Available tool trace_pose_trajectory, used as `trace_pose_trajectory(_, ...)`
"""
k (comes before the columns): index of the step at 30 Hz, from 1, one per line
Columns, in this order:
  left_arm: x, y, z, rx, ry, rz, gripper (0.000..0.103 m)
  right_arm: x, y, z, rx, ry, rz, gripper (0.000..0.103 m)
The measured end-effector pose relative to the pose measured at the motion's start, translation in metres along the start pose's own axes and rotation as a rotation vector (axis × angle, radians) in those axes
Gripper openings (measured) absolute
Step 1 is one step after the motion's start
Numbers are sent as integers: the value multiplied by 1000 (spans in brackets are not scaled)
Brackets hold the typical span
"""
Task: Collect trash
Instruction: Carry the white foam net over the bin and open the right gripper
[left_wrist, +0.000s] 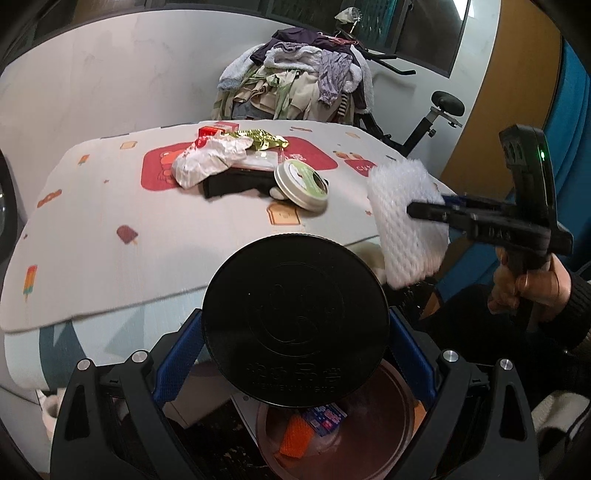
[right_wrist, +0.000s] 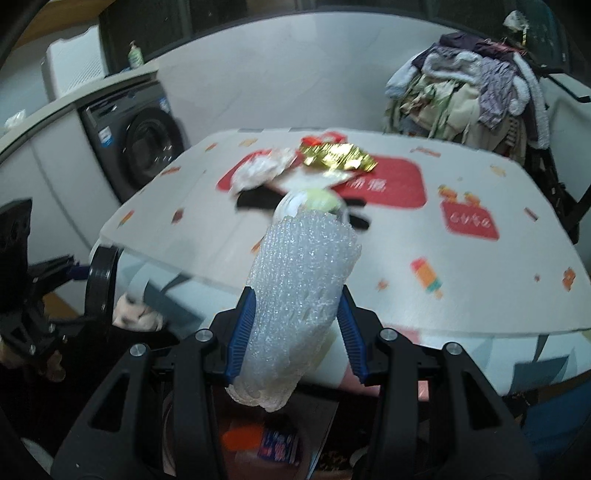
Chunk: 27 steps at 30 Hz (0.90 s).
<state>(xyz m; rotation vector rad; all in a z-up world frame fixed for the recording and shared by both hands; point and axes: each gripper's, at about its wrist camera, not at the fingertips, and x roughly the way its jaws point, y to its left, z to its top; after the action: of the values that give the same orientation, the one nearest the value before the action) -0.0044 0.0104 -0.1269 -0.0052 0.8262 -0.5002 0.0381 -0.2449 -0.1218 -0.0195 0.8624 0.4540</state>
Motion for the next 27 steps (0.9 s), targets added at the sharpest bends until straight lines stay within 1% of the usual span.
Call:
trace_pose_trajectory(6, -4, -1, -14, -29, 8, -14, 92, 9, 26, -31, -81, 135, 45, 47)
trace_pose_trajectory(12, -3, -4, -19, -29, 22, -16, 92, 34, 45, -58, -155, 309, 102, 47)
trace_pose_trajectory(17, 1, -5, -21, -33, 31, -18, 92, 53, 54, -79, -186, 419, 121, 47)
trace_pose_trajectory(21, 5, -5, -24, -36, 41, -21, 92, 65, 57, -90, -199, 482, 117, 48)
trace_pose_trajectory(24, 7, -4, -25, -40, 47, -24, 92, 68, 61, -92, -210, 498, 119, 51)
trace_pose_trajectory(26, 9, -3, -26, -42, 51, -26, 92, 70, 62, -94, -213, 507, 118, 55)
trace_pose_trajectory(27, 9, -3, -26, -42, 53, -26, 92, 70, 62, -94, -211, 510, 117, 59)
